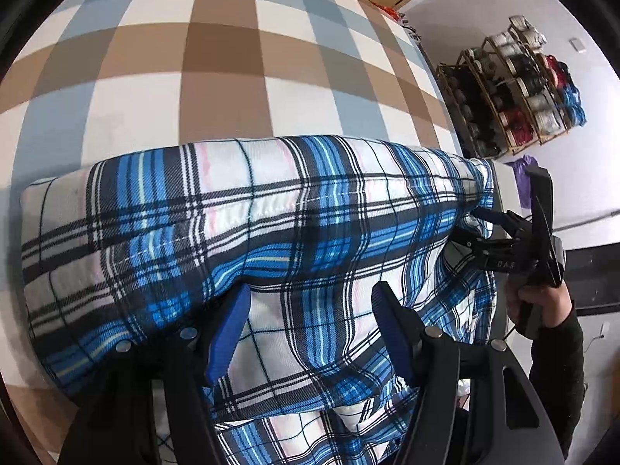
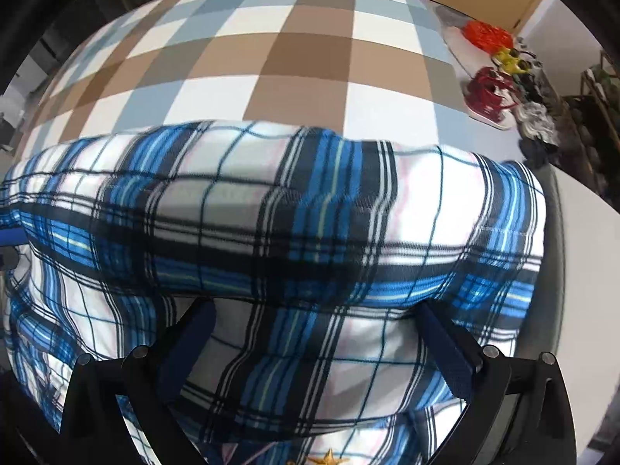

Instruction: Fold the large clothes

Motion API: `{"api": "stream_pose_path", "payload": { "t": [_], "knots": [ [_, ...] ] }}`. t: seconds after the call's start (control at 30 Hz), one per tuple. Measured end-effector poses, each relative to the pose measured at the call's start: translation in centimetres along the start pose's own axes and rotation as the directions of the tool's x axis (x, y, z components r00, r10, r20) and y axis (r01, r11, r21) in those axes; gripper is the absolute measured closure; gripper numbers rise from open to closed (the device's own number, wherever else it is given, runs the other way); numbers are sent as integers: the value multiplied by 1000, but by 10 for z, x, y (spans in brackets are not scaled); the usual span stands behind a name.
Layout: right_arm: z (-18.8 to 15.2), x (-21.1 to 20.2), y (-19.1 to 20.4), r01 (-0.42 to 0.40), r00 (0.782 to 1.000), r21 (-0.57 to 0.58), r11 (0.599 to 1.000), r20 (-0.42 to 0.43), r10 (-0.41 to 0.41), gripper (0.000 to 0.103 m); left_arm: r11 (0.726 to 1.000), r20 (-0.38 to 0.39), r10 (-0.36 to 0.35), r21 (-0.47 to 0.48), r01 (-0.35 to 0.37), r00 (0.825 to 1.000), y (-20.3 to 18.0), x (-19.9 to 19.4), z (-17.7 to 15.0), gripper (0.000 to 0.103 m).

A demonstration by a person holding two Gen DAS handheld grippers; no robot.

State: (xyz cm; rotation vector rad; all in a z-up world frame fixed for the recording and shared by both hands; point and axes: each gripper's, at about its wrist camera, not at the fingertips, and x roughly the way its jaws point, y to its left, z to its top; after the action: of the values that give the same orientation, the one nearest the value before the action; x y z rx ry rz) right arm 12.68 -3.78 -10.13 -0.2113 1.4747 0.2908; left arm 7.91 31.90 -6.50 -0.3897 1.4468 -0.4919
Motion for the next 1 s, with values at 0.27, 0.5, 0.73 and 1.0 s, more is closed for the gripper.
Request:
{"api": "stream_pose_path", "payload": {
  "t": [0.27,0.5,0.73,1.0],
  "knots": [
    [40,7,6,-5,999,-17,1000,34,6,0,978,12,182,97,-183,983,-8,3,21,43],
    [78,13,9,3,992,-64,998,123,5,0,968,57,217,114,-222,975,6,-3,48,43],
    [58,-25,41,-7,974,-180,984,223,47,0,951,62,240,186,-247,969,11,-23,-12,43],
    [-2,-4,46,-63,987,-145,987,136,83,0,942,66,278,175,-285,958,26,-33,-74,43]
  ]
}}
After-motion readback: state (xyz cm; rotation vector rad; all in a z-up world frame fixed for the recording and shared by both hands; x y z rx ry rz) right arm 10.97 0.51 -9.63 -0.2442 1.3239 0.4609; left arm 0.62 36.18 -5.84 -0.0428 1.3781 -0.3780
